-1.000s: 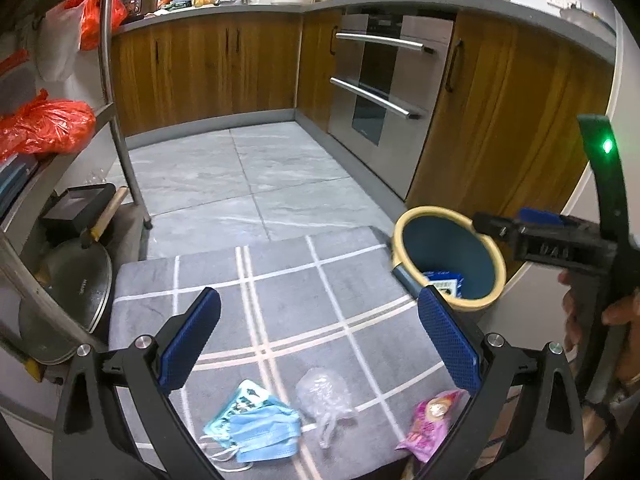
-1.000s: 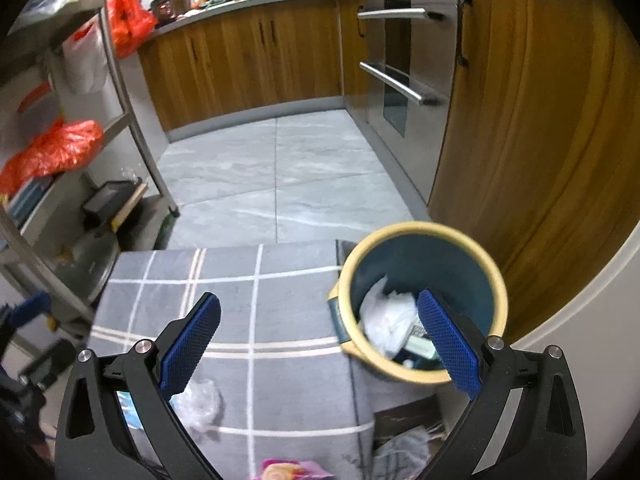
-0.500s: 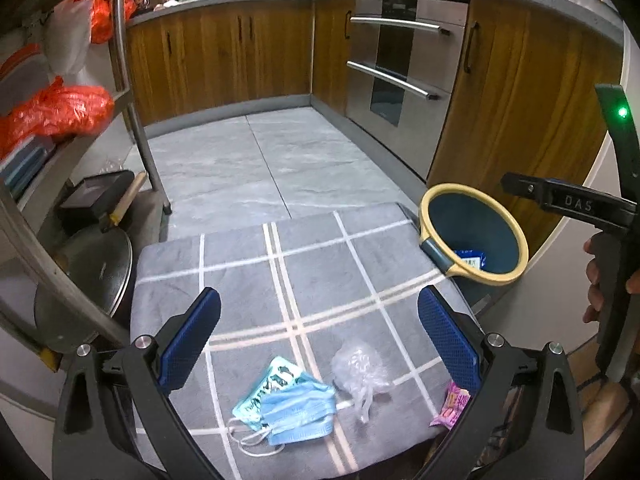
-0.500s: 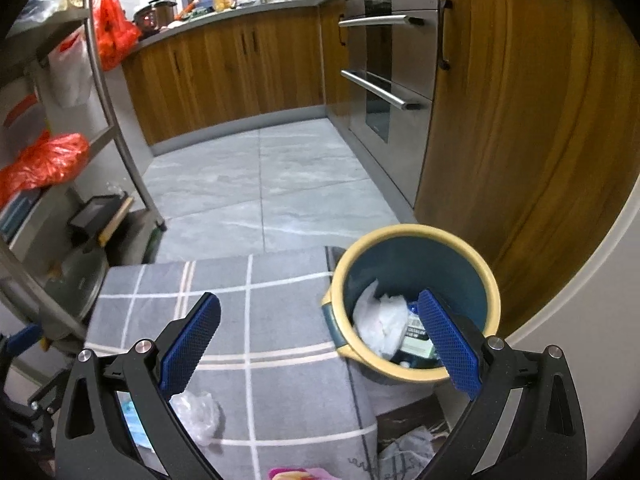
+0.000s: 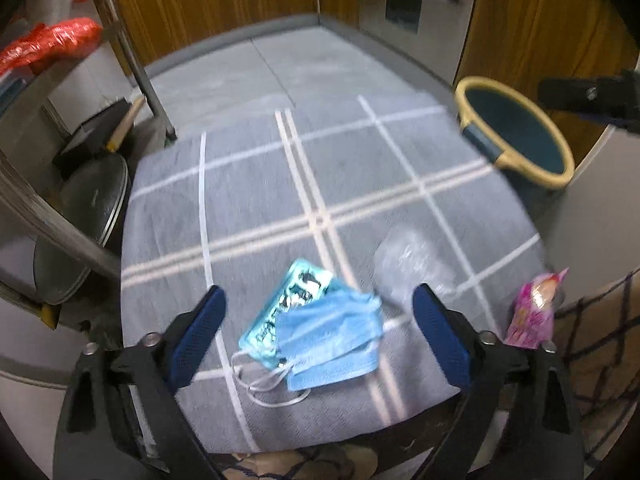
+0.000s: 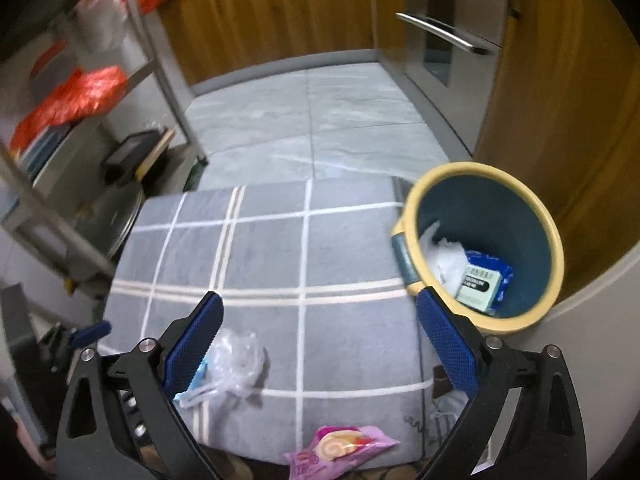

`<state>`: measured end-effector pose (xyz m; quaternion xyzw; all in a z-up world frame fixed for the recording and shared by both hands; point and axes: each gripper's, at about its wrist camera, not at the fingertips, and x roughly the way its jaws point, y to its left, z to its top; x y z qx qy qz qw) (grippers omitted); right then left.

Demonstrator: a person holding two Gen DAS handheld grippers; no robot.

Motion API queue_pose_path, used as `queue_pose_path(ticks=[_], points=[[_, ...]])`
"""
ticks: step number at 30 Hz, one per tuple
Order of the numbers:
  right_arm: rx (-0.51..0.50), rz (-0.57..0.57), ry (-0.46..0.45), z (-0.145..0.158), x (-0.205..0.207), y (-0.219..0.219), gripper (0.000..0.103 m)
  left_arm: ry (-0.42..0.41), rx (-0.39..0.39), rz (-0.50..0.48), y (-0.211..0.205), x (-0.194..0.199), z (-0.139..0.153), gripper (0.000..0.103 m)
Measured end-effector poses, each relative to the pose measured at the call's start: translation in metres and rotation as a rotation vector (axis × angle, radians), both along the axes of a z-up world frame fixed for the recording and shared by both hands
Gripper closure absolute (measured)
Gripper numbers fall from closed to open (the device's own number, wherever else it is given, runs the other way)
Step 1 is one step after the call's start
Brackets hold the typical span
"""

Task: Collect trash
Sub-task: 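Grasp the blue face mask with the left gripper while the right grips the clear plastic bag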

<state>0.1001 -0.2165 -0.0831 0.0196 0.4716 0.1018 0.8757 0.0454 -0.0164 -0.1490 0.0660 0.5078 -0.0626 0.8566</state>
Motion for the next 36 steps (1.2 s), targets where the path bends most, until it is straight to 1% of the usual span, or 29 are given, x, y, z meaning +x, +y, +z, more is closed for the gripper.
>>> queue_pose_path(ticks=[2, 3, 5, 6, 8, 10, 11, 12, 13, 14, 15, 16, 18, 20, 23, 26, 28, 32, 36], points=[[-0.013, 0.036, 0.004, -0.002, -0.002, 0.010, 0.008, 0.044, -0.016, 0.005, 0.004, 0.002, -0.011, 0.021], [-0.017, 0.061, 0.012, -0.005, -0.003, 0.017, 0.009, 0.059, -0.028, 0.002, 0.004, 0.003, -0.014, 0.027], [-0.031, 0.097, 0.038, -0.011, -0.003, 0.028, 0.014, 0.097, -0.049, -0.018, 0.003, 0.003, -0.022, 0.035], [-0.036, 0.107, 0.047, -0.014, -0.003, 0.032, 0.018, 0.115, -0.056, -0.033, 0.001, 0.003, -0.026, 0.036], [-0.051, 0.126, 0.069, -0.019, -0.001, 0.039, 0.022, 0.142, -0.061, -0.063, -0.005, 0.003, -0.033, 0.039], [-0.062, 0.139, 0.087, -0.024, 0.001, 0.045, 0.031, 0.162, -0.059, -0.085, -0.009, 0.003, -0.040, 0.043], [-0.064, 0.142, 0.094, -0.026, 0.001, 0.046, 0.032, 0.179, -0.060, -0.093, -0.012, 0.004, -0.045, 0.048], [-0.061, 0.146, 0.109, -0.030, 0.003, 0.049, 0.033, 0.193, -0.058, -0.095, -0.013, 0.005, -0.049, 0.055], [-0.056, 0.148, 0.122, -0.033, 0.004, 0.050, 0.035, 0.209, -0.064, -0.099, -0.015, 0.006, -0.052, 0.058], [-0.050, 0.151, 0.138, -0.037, 0.005, 0.052, 0.037, 0.212, -0.079, -0.106, -0.015, 0.006, -0.053, 0.065], [-0.046, 0.155, 0.154, -0.041, 0.006, 0.053, 0.039, 0.207, -0.093, -0.113, -0.016, 0.007, -0.052, 0.078], [-0.042, 0.158, 0.165, -0.044, 0.007, 0.054, 0.041, 0.201, -0.096, -0.116, -0.016, 0.007, -0.050, 0.083], [-0.032, 0.168, 0.195, -0.051, 0.009, 0.057, 0.042, 0.184, -0.095, -0.107, -0.014, 0.007, -0.045, 0.085], [-0.032, 0.178, 0.210, -0.057, 0.010, 0.059, 0.043, 0.167, -0.112, -0.086, -0.007, 0.008, -0.038, 0.087], [-0.036, 0.197, 0.227, -0.063, 0.011, 0.065, 0.044, 0.123, -0.147, -0.052, 0.004, 0.009, -0.024, 0.089], [-0.024, 0.213, 0.241, -0.068, 0.012, 0.070, 0.045, 0.095, -0.177, -0.012, 0.014, 0.009, -0.014, 0.089], [-0.031, 0.237, 0.249, -0.072, 0.011, 0.075, 0.045, 0.076, -0.211, 0.023, 0.024, 0.010, -0.007, 0.090], [-0.045, 0.271, 0.278, -0.082, 0.009, 0.083, 0.046, 0.035, -0.223, 0.056, 0.035, 0.012, 0.007, 0.090], [-0.050, 0.278, 0.334, -0.098, 0.010, 0.088, 0.055, -0.013, -0.220, 0.054, 0.035, 0.012, 0.018, 0.090]])
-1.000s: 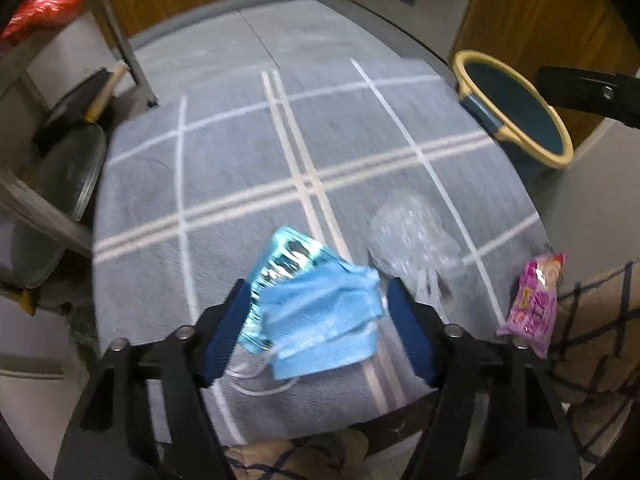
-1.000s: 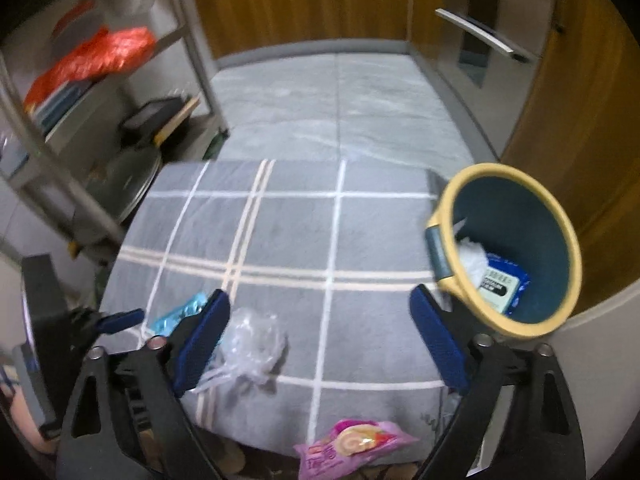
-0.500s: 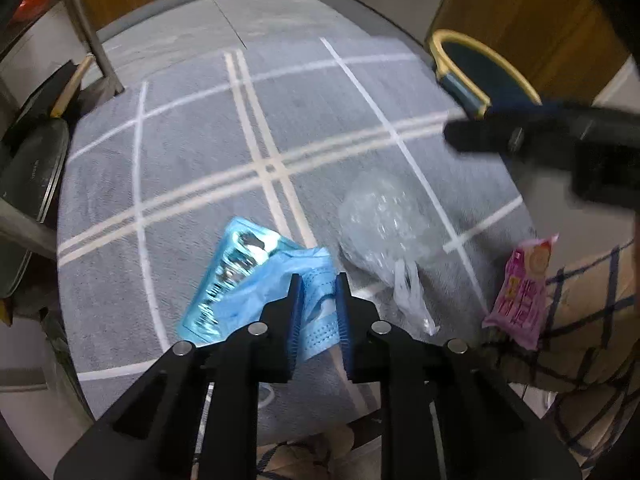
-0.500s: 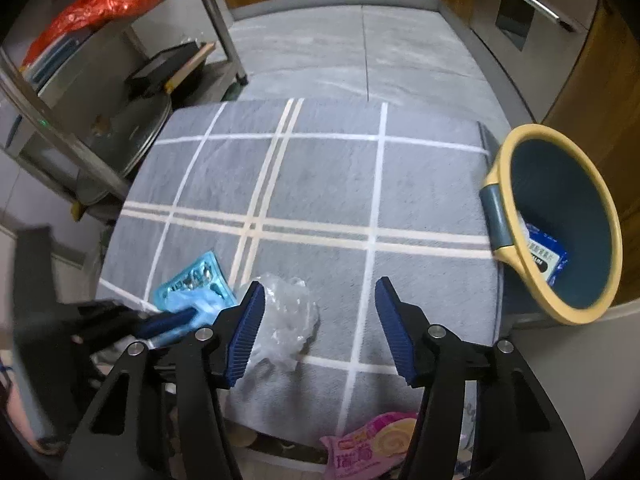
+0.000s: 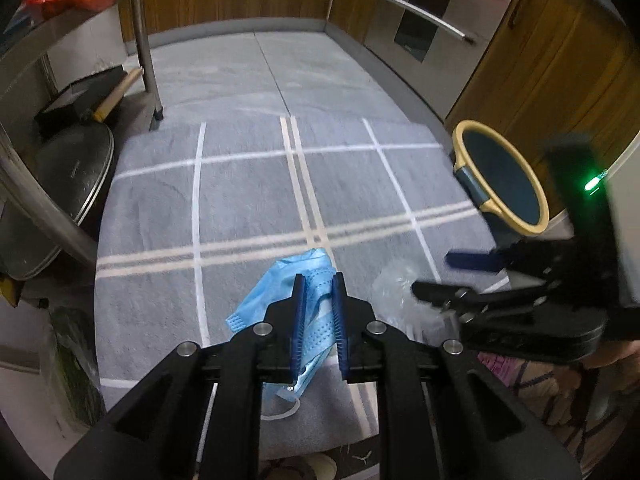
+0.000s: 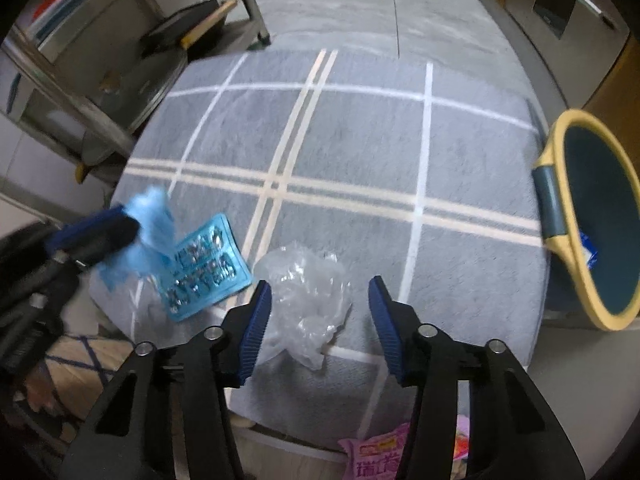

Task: Collect trash
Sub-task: 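Grasp the blue face mask with the left gripper while the right grips the clear plastic bag, then lift the mask and plastic bag and carry both over the bin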

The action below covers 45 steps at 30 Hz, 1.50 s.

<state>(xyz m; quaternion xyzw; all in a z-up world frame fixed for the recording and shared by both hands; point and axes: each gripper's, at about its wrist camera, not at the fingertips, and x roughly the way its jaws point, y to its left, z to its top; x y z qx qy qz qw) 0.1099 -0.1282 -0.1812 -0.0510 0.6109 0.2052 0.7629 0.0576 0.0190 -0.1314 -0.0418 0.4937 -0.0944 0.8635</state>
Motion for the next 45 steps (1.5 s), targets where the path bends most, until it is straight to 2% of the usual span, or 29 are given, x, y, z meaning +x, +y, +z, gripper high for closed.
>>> queue_pose_path(ticks=[4, 8, 15, 22, 26, 34, 45], points=[[-0.018, 0.020, 0.026, -0.009, -0.001, 0.005, 0.080, -0.023, 0.022, -0.017, -0.004, 0.002, 0.004, 0.090], [-0.002, 0.033, 0.013, -0.006, -0.003, 0.006, 0.092, -0.037, 0.025, -0.026, -0.006, 0.002, 0.007, 0.090], [0.082, -0.086, -0.027, 0.020, 0.009, -0.026, 0.093, -0.081, 0.029, -0.041, -0.016, 0.001, 0.021, 0.090], [0.097, -0.221, -0.082, 0.043, 0.024, -0.069, 0.093, -0.144, 0.047, -0.070, -0.038, 0.005, 0.041, 0.090], [0.096, -0.250, -0.125, 0.054, 0.028, -0.088, 0.093, -0.181, 0.052, -0.094, -0.053, 0.008, 0.052, 0.090], [0.079, -0.285, -0.220, 0.079, 0.034, -0.114, 0.093, -0.201, 0.047, -0.134, -0.079, 0.014, 0.059, 0.090], [0.080, -0.356, -0.279, 0.102, 0.046, -0.148, 0.093, -0.198, 0.048, -0.182, -0.111, 0.025, 0.061, 0.090]])
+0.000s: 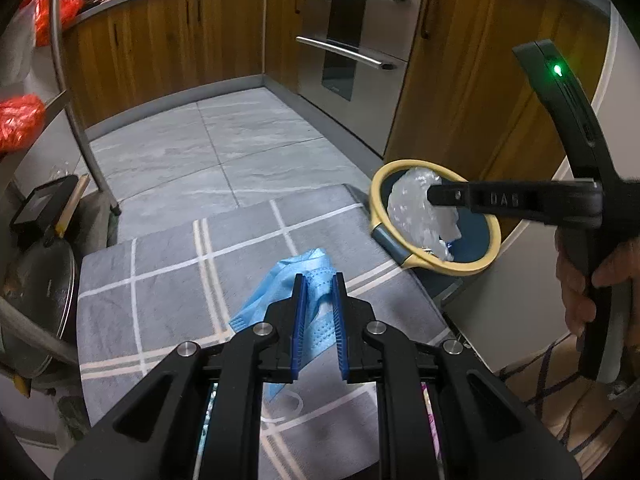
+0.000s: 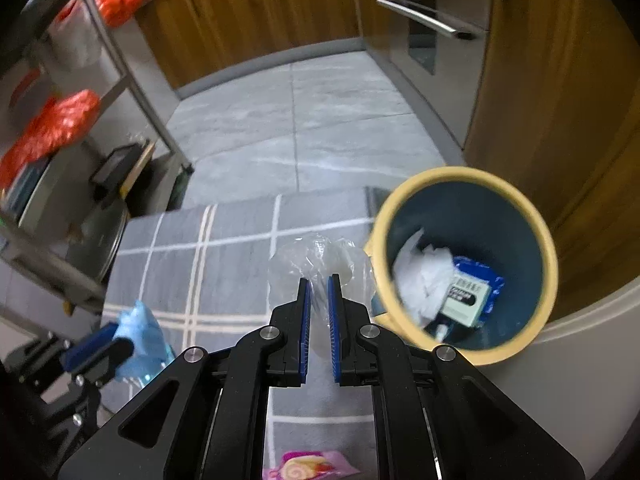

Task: Collect trash
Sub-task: 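Lift the mask and plastic bag and carry both over the bin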

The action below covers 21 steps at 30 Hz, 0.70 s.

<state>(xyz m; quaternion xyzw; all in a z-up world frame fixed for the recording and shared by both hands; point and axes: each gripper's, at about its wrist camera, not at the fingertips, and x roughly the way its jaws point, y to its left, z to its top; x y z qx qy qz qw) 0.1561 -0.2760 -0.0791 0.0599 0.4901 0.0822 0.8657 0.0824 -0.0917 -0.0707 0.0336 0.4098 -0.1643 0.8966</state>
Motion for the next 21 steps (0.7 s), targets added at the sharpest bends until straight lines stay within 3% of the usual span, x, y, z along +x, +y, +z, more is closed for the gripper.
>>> queue_pose_path(ticks=[10, 16, 21], points=[[-0.067, -0.053, -0.096, 0.035, 0.018, -0.055, 0.093, -0.056, -0.024, -0.048, -0.037, 0.024, 0.023, 0.090], [-0.129, -0.046, -0.121, 0.040, 0.032, -0.072, 0.093, -0.091, -0.027, -0.125, -0.079, 0.041, 0.034, 0.090], [-0.119, -0.046, -0.088, 0.031, 0.051, -0.091, 0.093, -0.085, -0.014, -0.164, -0.101, 0.056, 0.026, 0.090]])
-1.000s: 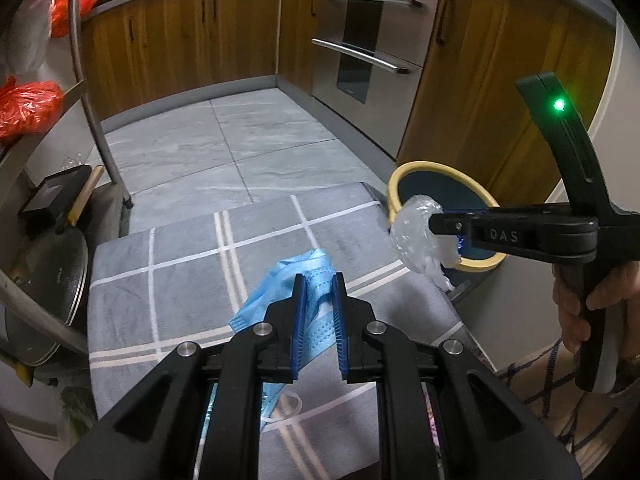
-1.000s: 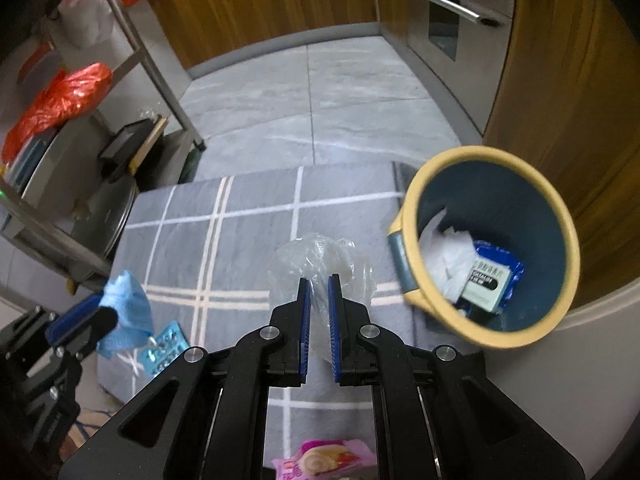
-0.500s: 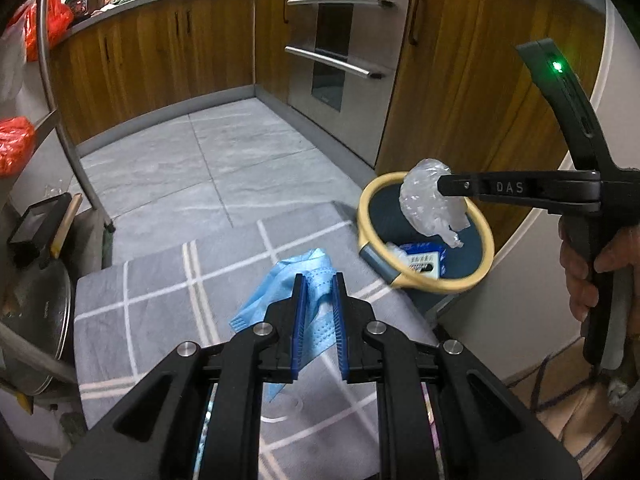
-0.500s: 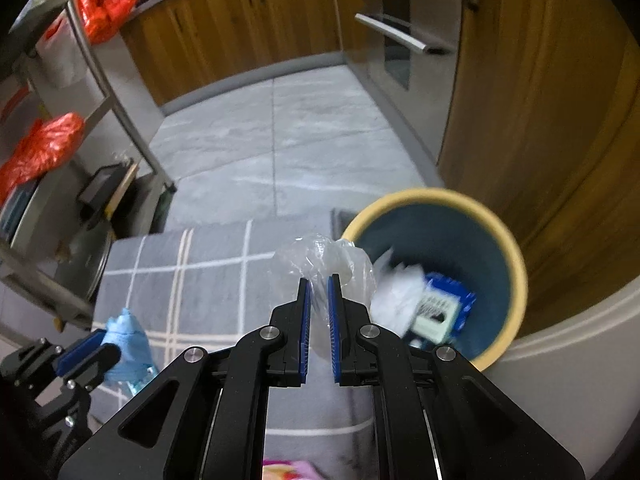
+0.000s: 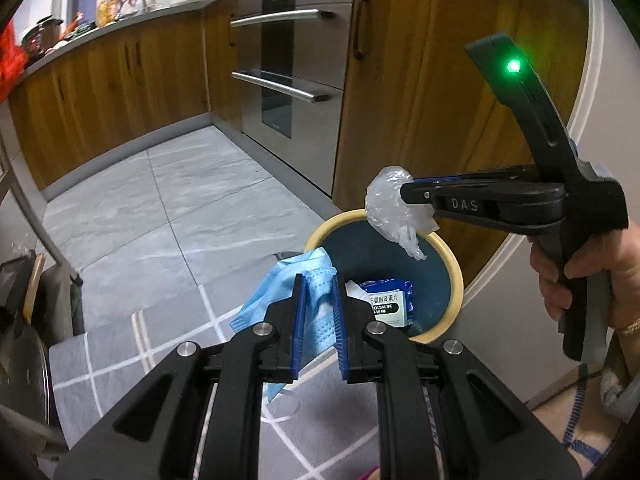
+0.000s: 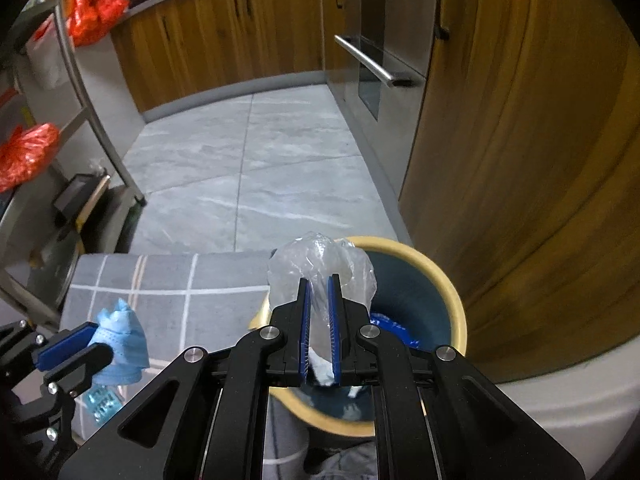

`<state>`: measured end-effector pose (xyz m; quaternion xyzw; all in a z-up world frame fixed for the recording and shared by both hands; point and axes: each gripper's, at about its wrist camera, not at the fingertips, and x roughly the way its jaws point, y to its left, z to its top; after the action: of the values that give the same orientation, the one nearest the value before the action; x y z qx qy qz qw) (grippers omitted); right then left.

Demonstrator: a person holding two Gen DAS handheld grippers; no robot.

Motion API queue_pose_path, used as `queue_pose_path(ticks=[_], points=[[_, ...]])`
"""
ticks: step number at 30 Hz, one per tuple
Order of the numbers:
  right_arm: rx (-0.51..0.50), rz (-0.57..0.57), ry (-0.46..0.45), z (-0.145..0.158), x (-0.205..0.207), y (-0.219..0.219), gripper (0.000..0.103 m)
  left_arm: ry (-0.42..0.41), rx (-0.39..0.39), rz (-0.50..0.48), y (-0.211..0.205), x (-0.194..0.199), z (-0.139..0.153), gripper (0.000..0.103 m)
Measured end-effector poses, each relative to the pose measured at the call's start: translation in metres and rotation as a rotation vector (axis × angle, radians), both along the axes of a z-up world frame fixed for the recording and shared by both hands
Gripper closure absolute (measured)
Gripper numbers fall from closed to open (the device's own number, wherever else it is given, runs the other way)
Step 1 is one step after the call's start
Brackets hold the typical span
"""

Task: Collect trash
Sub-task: 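Lift the mask and plastic bag and carry both over the bin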

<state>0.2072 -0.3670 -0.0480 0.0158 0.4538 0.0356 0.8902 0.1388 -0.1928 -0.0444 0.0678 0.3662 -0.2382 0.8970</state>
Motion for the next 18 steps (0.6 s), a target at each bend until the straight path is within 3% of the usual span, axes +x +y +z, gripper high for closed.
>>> queue_pose_path(ticks=[12, 18], points=[[0.040, -0.067, 0.091, -0.033, 0.032, -0.035, 0.093, 0.096, -0.029, -0.062, -0.038, 0.037, -0.051, 0.090], [0.049, -0.138, 0.142, -0.053, 0.040, -0.052, 0.093, 0.083, -0.081, -0.093, -0.056, 0.060, -0.051, 0.090]])
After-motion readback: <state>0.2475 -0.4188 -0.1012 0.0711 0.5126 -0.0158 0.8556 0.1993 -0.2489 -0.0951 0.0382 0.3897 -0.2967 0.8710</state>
